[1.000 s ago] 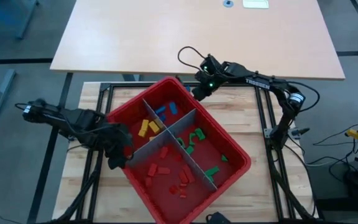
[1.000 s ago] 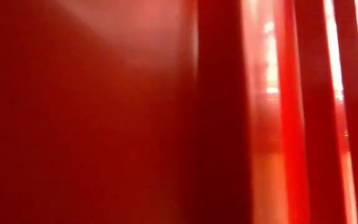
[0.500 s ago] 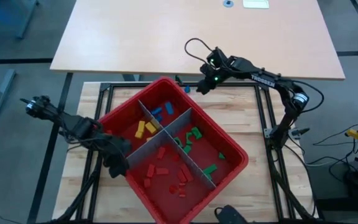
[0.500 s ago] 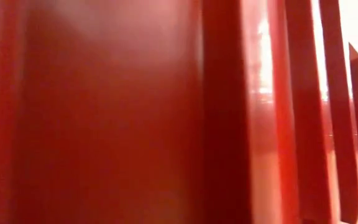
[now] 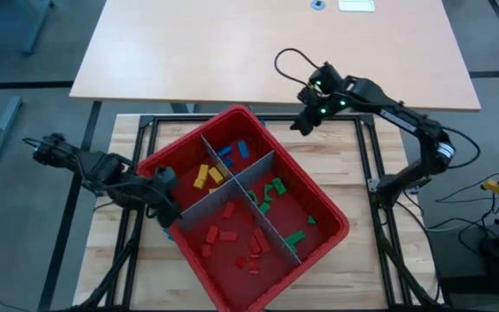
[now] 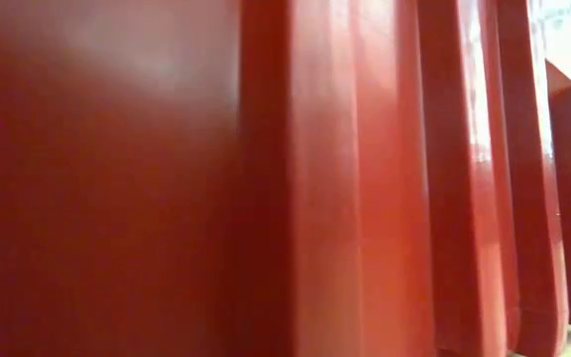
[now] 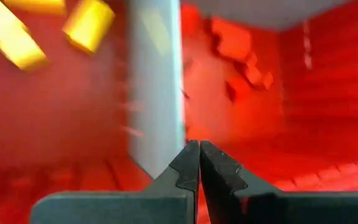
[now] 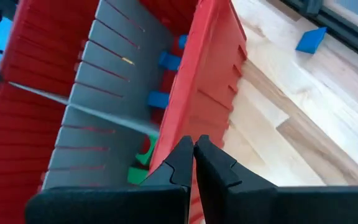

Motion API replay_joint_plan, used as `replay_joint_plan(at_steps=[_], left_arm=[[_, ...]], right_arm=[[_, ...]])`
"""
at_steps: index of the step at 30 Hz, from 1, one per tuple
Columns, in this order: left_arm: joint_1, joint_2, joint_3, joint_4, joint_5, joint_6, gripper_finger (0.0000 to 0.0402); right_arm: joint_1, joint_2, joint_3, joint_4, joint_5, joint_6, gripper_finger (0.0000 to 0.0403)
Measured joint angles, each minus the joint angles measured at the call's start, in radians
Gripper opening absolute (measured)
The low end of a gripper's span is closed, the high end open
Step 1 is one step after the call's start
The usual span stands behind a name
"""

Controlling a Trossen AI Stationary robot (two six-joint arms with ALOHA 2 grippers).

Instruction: Sort blocks

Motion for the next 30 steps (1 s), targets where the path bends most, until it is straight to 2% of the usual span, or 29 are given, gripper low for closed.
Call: replay_joint_plan(at_steps=[5, 10, 18, 25, 30], left_arm=[[0.041, -0.032, 0.018, -0.085, -0.163, 0.054, 0.0000], [0.106, -0.062, 0.018, -0.217, -0.258, 0.063, 0.0000], [0.260, -0.116, 0.018, -0.251, -0.379, 0.154, 0.0000], [0.413, -0.141, 0.018, -0.250, -0.464, 0.246, 0.0000], [0.505, -0.147, 0.018, -0.246, -0.501, 0.312, 0.0000]], right_arm=[[0.057, -0.106, 0.000, -0.089, 0.010, 0.052, 0.0000], [0.178, -0.190, 0.000, -0.168, 0.035, 0.088, 0.0000], [0.486, -0.240, -0.006, -0.174, 0.208, 0.242, 0.0000], [0.771, -0.223, -0.050, -0.161, 0.288, 0.410, 0.0000], [0.926, -0.219, -0.074, -0.142, 0.326, 0.546, 0.0000]])
